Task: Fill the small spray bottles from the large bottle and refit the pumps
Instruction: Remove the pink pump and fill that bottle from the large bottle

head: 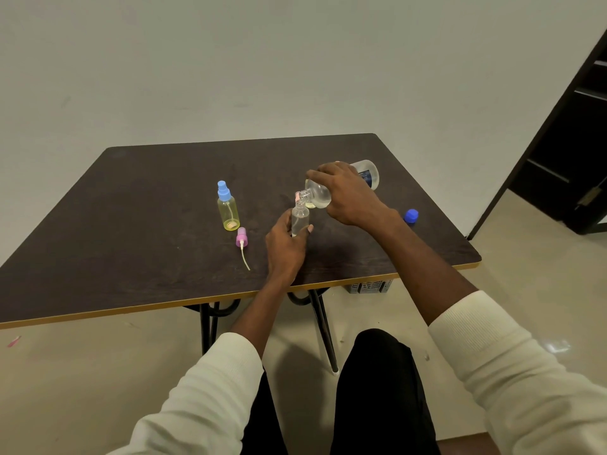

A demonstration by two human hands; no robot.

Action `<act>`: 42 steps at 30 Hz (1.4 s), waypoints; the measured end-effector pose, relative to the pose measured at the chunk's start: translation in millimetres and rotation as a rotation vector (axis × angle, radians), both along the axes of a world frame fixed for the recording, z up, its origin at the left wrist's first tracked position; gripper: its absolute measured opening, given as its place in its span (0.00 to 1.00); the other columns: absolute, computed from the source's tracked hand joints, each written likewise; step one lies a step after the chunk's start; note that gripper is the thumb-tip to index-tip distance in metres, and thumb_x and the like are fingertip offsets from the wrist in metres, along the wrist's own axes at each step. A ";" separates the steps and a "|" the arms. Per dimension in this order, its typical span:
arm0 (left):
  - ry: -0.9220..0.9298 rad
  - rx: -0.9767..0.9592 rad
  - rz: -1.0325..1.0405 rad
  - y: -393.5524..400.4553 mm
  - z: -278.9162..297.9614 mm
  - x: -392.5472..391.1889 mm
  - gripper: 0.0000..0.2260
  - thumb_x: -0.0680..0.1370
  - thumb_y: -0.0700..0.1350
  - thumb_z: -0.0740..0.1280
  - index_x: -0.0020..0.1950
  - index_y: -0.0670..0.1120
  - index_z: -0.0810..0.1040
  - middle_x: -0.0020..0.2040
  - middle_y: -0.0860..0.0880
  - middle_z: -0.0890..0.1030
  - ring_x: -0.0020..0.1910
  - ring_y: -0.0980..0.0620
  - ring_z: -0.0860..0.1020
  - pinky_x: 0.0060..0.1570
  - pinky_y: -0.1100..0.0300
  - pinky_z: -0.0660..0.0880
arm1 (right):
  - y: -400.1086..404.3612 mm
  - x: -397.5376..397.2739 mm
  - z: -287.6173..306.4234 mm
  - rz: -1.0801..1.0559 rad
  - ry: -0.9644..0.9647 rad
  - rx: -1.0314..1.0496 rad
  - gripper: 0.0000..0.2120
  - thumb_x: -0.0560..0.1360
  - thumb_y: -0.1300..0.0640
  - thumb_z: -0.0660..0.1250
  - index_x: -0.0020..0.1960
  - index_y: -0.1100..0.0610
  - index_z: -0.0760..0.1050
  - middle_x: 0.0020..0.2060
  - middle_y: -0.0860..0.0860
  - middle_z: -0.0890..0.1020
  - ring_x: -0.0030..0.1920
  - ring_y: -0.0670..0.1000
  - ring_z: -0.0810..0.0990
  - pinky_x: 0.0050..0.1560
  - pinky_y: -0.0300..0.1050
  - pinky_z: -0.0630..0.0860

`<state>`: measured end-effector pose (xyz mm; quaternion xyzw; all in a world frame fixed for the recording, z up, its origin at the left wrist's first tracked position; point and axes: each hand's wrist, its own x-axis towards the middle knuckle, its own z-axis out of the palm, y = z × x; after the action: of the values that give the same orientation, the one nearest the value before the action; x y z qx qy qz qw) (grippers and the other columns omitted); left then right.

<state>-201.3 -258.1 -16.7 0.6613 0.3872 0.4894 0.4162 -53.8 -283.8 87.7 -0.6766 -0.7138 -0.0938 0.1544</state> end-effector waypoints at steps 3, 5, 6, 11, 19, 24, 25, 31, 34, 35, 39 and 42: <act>0.006 -0.001 -0.007 -0.5 1.0 -0.5 0.16 0.77 0.44 0.71 0.64 0.48 0.78 0.54 0.55 0.84 0.53 0.60 0.81 0.55 0.54 0.80 | -0.1 -0.1 0.2 -0.006 0.001 -0.004 0.33 0.70 0.63 0.72 0.73 0.52 0.67 0.68 0.55 0.72 0.70 0.57 0.66 0.70 0.54 0.59; 0.012 0.002 -0.007 -0.8 1.8 -0.6 0.16 0.78 0.44 0.71 0.65 0.48 0.78 0.55 0.54 0.84 0.54 0.59 0.81 0.55 0.55 0.80 | 0.0 -0.4 -0.1 -0.008 -0.002 -0.004 0.34 0.70 0.63 0.72 0.73 0.52 0.66 0.67 0.55 0.72 0.70 0.57 0.66 0.71 0.54 0.59; 0.013 0.001 -0.005 -0.9 1.8 -0.7 0.16 0.78 0.44 0.71 0.66 0.47 0.78 0.56 0.54 0.84 0.54 0.59 0.81 0.55 0.56 0.80 | 0.1 -0.4 -0.3 -0.005 -0.002 -0.002 0.34 0.70 0.63 0.72 0.73 0.52 0.67 0.67 0.55 0.72 0.69 0.57 0.66 0.71 0.54 0.59; 0.011 0.002 0.005 -0.7 1.2 -0.2 0.16 0.77 0.44 0.71 0.65 0.48 0.78 0.54 0.55 0.84 0.52 0.60 0.81 0.54 0.55 0.80 | 0.0 -0.7 -0.6 -0.002 0.003 -0.001 0.33 0.70 0.63 0.72 0.73 0.52 0.67 0.68 0.55 0.72 0.70 0.57 0.66 0.71 0.55 0.59; 0.015 -0.002 0.006 -0.1 -0.4 -0.1 0.16 0.77 0.45 0.71 0.64 0.48 0.78 0.54 0.55 0.84 0.52 0.61 0.81 0.54 0.55 0.81 | -1.1 -1.5 -0.5 -0.003 0.000 0.005 0.33 0.70 0.63 0.72 0.72 0.53 0.67 0.68 0.55 0.72 0.70 0.58 0.65 0.71 0.55 0.59; 0.020 -0.005 0.001 0.4 -1.0 -0.2 0.16 0.77 0.45 0.71 0.65 0.49 0.78 0.55 0.55 0.84 0.53 0.59 0.81 0.54 0.54 0.81 | -1.1 -1.4 -2.0 -0.004 0.005 0.017 0.33 0.70 0.63 0.72 0.72 0.53 0.67 0.68 0.55 0.72 0.69 0.58 0.66 0.71 0.54 0.59; 0.018 -0.007 0.002 0.4 -1.1 -0.3 0.17 0.77 0.45 0.71 0.65 0.49 0.78 0.55 0.55 0.84 0.53 0.59 0.82 0.54 0.54 0.81 | -0.9 -1.3 -2.3 -0.005 0.007 0.019 0.33 0.70 0.63 0.72 0.72 0.53 0.67 0.68 0.55 0.72 0.69 0.58 0.66 0.71 0.55 0.59; 0.007 -0.005 0.002 -1.5 0.8 -1.1 0.16 0.77 0.44 0.71 0.64 0.48 0.78 0.53 0.55 0.84 0.52 0.60 0.82 0.53 0.57 0.80 | 1.2 -0.3 -5.5 -0.017 0.020 0.020 0.33 0.69 0.62 0.73 0.72 0.52 0.67 0.68 0.54 0.72 0.69 0.57 0.66 0.71 0.55 0.60; 0.011 0.004 -0.001 -2.4 1.9 -1.7 0.15 0.77 0.44 0.71 0.63 0.49 0.79 0.52 0.55 0.84 0.51 0.60 0.81 0.51 0.58 0.80 | 1.1 0.0 -11.5 -0.031 0.070 0.042 0.34 0.69 0.61 0.74 0.72 0.52 0.67 0.68 0.54 0.72 0.69 0.57 0.67 0.70 0.55 0.61; 0.018 0.011 0.001 -2.8 2.3 -1.8 0.14 0.77 0.44 0.71 0.63 0.49 0.79 0.51 0.55 0.84 0.50 0.60 0.81 0.51 0.57 0.80 | 0.9 -0.1 -13.7 -0.034 0.102 0.051 0.34 0.69 0.61 0.74 0.72 0.53 0.67 0.68 0.54 0.73 0.69 0.57 0.67 0.70 0.54 0.61; 0.024 0.009 0.006 -2.9 2.8 -2.1 0.13 0.77 0.44 0.71 0.61 0.50 0.79 0.49 0.56 0.84 0.49 0.60 0.81 0.50 0.57 0.80 | -2.5 -3.2 -21.8 -0.055 0.354 0.123 0.33 0.67 0.59 0.74 0.71 0.54 0.69 0.64 0.55 0.75 0.65 0.56 0.72 0.66 0.56 0.70; 0.022 -0.004 0.005 -3.0 3.1 -2.3 0.13 0.77 0.44 0.71 0.61 0.50 0.80 0.50 0.56 0.84 0.50 0.60 0.81 0.51 0.57 0.80 | -7.9 -5.9 -25.3 -0.098 0.653 0.218 0.34 0.65 0.55 0.75 0.69 0.55 0.70 0.62 0.55 0.76 0.60 0.52 0.74 0.59 0.48 0.75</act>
<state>-203.6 -261.1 -13.6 0.6648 0.3942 0.4824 0.4122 -59.7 -291.7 62.4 -0.6840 -0.5790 0.0447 0.4415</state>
